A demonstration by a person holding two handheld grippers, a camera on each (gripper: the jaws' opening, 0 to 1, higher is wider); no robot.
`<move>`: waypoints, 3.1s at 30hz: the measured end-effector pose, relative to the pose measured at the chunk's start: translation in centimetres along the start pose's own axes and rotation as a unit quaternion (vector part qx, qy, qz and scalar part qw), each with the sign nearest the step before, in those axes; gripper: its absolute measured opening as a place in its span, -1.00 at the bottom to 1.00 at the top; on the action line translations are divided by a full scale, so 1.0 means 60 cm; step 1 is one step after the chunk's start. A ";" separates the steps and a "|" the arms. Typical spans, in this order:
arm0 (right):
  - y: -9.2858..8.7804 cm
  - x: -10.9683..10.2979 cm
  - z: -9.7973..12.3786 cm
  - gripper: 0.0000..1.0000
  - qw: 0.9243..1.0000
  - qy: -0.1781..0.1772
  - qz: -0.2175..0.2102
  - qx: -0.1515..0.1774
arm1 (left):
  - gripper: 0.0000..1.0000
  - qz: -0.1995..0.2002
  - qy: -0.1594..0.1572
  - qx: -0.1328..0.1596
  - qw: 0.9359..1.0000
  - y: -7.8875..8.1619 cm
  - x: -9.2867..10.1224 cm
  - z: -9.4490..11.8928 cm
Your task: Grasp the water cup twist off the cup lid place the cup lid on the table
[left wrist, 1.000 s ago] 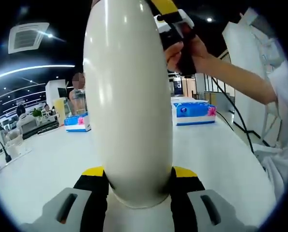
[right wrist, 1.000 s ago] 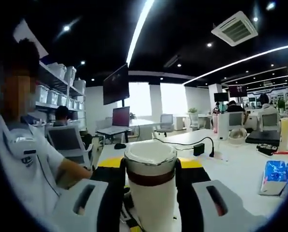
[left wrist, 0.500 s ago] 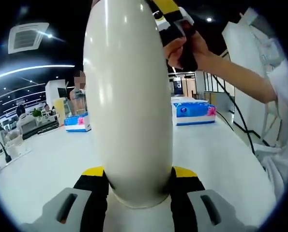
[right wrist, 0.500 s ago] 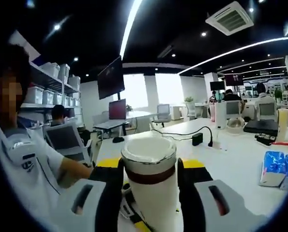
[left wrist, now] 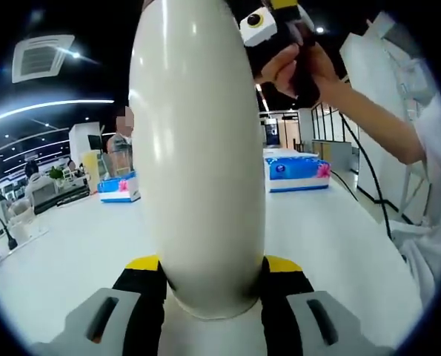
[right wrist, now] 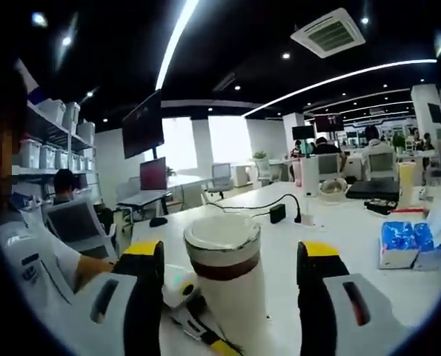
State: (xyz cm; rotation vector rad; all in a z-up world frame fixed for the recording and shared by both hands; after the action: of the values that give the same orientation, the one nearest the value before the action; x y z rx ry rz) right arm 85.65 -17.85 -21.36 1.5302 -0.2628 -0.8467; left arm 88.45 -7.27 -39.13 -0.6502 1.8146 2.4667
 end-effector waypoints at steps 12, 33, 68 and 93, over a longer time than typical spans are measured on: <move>0.002 -0.060 0.004 0.69 0.989 -0.110 0.076 0.064 | 0.03 0.000 0.000 0.000 1.000 0.000 -0.001 0.001; -0.009 -0.079 -0.028 0.34 0.953 -0.263 0.068 0.132 | 0.03 -0.001 -0.001 -0.002 1.000 0.003 0.006 0.004; -0.013 -0.065 -0.030 -0.11 0.953 -0.267 0.054 0.134 | 0.03 -0.001 -0.001 -0.001 1.000 0.003 0.010 0.005; -0.011 -0.045 -0.022 -0.13 0.978 -0.165 0.065 0.111 | 0.03 0.000 -0.004 0.001 1.000 0.003 0.009 0.004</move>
State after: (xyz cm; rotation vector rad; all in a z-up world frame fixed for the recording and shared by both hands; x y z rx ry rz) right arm 84.39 -15.03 -21.13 1.5522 -0.7142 -0.9897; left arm 87.84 -7.24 -39.08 -0.6400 1.8138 2.4652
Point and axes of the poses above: the point that each gripper's makers call its tool centre point, and the gripper's own axes: z roughly backward along the fingers, x roughly to its right, y roughly out of its top, the point moved 7 cm from there along z, roughly backward along the fingers, and after that the axes turned 12 degrees about -z, right-handed, at the moved point
